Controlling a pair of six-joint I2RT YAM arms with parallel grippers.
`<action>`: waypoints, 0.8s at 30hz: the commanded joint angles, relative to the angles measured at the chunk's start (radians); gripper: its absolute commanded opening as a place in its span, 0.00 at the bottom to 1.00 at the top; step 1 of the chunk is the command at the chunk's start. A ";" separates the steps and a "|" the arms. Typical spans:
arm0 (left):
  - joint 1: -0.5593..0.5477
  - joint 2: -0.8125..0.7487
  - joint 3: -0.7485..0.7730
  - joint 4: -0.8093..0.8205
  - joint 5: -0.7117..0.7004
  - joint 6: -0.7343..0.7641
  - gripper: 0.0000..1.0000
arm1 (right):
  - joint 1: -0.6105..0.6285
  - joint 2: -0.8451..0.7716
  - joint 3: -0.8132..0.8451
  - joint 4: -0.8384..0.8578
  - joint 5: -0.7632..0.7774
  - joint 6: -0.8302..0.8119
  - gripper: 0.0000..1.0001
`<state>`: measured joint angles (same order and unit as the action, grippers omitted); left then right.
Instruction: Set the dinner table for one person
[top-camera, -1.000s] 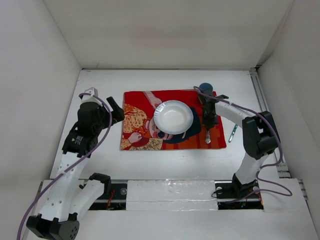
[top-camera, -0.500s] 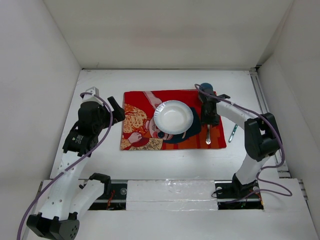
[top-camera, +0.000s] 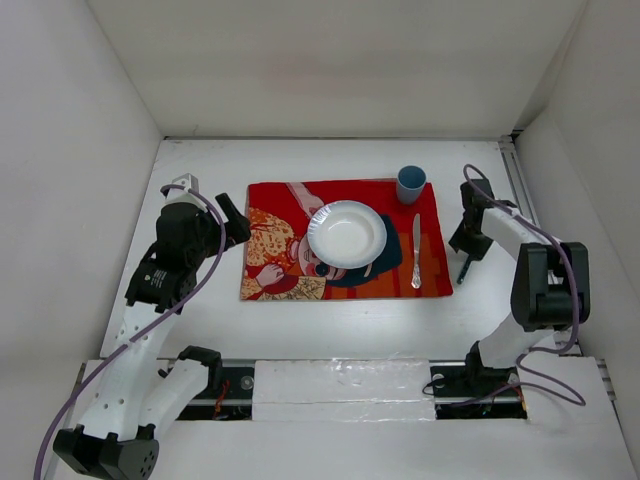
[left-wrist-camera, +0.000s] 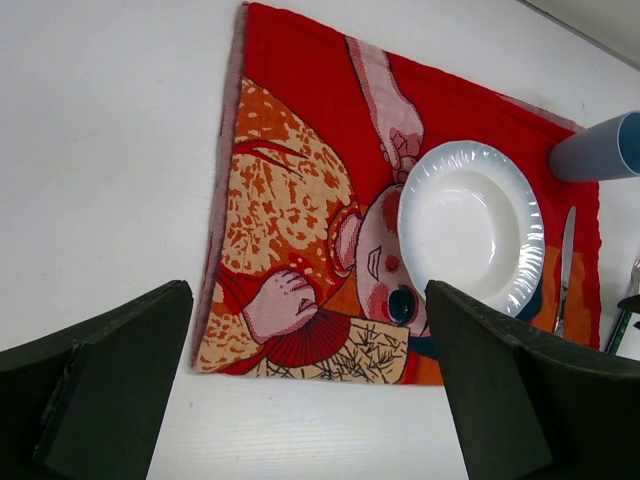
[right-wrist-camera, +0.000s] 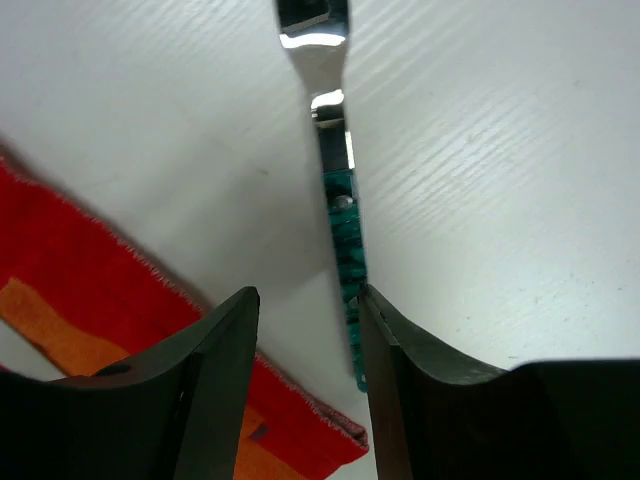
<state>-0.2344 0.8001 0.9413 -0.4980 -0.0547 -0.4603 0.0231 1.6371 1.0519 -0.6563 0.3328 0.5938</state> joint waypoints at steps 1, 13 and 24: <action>-0.005 -0.004 0.016 0.030 0.009 0.014 1.00 | -0.040 -0.028 -0.009 0.070 -0.008 0.027 0.50; -0.005 -0.004 0.016 0.030 0.009 0.014 1.00 | -0.089 0.078 -0.027 0.104 -0.008 0.008 0.49; -0.005 -0.004 0.016 0.030 0.009 0.014 1.00 | -0.127 0.098 -0.027 0.142 -0.143 -0.038 0.00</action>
<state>-0.2344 0.8001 0.9413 -0.4980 -0.0532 -0.4599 -0.0914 1.7077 1.0317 -0.5491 0.2363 0.5697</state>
